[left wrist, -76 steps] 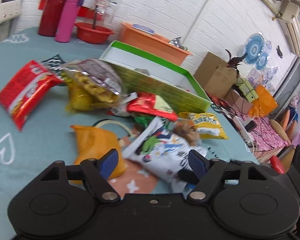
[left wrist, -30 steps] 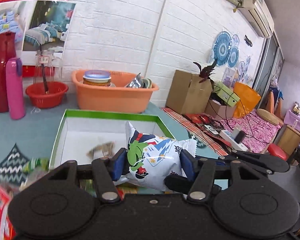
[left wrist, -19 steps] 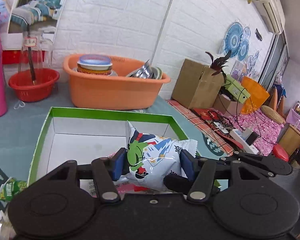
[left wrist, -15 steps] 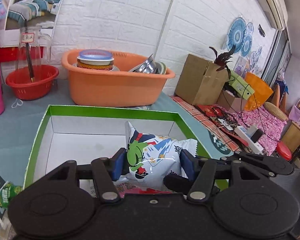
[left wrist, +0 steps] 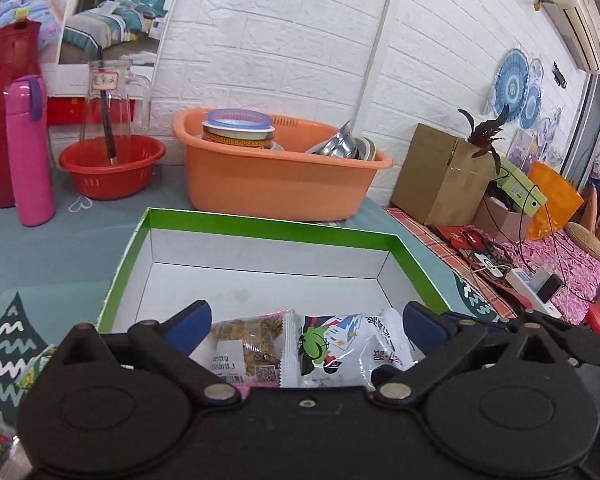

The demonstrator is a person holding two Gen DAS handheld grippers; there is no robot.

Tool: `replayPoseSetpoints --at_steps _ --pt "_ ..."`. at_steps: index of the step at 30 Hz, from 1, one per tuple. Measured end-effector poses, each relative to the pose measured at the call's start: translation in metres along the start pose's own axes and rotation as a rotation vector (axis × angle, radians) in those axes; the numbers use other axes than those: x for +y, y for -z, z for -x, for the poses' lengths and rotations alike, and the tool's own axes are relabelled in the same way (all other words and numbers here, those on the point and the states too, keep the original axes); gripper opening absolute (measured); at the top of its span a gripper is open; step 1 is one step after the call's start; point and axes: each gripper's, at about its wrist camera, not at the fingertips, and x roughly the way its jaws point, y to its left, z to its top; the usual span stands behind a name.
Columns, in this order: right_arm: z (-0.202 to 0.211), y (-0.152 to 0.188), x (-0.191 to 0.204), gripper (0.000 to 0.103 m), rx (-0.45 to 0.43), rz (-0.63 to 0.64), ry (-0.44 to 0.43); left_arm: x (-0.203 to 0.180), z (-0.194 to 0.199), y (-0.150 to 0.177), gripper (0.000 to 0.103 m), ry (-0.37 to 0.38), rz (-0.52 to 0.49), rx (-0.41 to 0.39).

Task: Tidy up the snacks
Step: 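Lift both white bags into the green box and open both grippers, then grasp the orange bag with the left gripper while the right grasps the blue-green candy bag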

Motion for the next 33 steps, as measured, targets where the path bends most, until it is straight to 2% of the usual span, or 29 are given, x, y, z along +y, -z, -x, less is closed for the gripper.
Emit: replayPoseSetpoints --at_steps 9,15,20,24,28,33 --pt "0.047 -0.011 0.021 0.103 -0.042 0.024 0.005 -0.019 0.063 0.007 0.103 -0.031 -0.002 -0.032" --pt "0.081 -0.012 0.039 0.103 -0.075 0.068 -0.007 -0.028 0.108 0.023 0.103 -0.005 -0.001 -0.044" --pt "0.103 -0.011 0.053 0.103 -0.077 0.101 -0.012 -0.03 0.143 0.041 0.103 -0.013 -0.009 -0.033" --pt "0.126 -0.013 0.063 0.103 -0.094 0.084 -0.081 -0.022 0.173 0.058 0.103 -0.02 0.007 -0.029" --pt "0.144 -0.001 0.072 0.103 -0.119 0.09 -0.164 -0.002 0.197 0.082 0.103 -0.062 0.045 -0.022" --pt "0.126 0.036 0.093 0.103 0.014 0.104 -0.272 0.027 0.21 0.12 0.103 -0.116 0.113 0.021"
